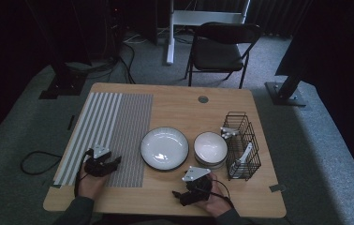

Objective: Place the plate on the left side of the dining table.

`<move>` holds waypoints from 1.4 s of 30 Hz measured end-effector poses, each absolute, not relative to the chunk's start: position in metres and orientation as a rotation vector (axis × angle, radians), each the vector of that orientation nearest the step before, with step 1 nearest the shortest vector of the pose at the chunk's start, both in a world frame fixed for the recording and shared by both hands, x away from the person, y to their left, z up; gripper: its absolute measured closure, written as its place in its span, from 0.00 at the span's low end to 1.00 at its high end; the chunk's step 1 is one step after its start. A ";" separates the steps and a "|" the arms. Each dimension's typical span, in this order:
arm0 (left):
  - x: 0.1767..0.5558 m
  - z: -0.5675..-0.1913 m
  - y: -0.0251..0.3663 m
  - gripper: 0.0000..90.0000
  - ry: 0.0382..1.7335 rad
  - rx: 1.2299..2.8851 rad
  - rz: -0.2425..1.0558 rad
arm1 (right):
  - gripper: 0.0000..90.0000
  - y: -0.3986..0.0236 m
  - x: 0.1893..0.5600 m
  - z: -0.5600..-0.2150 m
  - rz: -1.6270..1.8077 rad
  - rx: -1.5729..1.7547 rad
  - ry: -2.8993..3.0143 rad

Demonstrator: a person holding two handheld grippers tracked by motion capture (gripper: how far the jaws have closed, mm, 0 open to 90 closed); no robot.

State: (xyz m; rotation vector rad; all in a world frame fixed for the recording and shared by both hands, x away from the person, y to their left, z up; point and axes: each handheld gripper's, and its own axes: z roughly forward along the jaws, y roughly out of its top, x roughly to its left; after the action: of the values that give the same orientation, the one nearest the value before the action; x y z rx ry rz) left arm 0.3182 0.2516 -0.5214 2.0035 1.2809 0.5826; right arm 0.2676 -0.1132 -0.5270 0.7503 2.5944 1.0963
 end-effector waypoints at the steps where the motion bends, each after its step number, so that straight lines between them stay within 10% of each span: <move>1: 0.318 -0.521 0.252 0.55 1.281 2.004 0.583 | 0.13 -0.113 0.268 -0.527 1.097 0.749 2.595; 15: 0.318 -0.521 0.252 0.55 1.283 2.003 0.581 | 0.16 -0.111 0.267 -0.527 1.108 0.740 2.595; 42: 0.332 -0.482 0.240 0.66 1.196 1.983 0.543 | 0.56 -0.094 0.274 -0.475 1.218 0.681 2.417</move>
State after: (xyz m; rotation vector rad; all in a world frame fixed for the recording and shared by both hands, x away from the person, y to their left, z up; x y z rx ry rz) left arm 0.3324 0.2399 -0.4821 1.9826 1.1964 0.5431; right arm 0.2742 -0.0938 -0.4750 0.6810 2.4172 1.2183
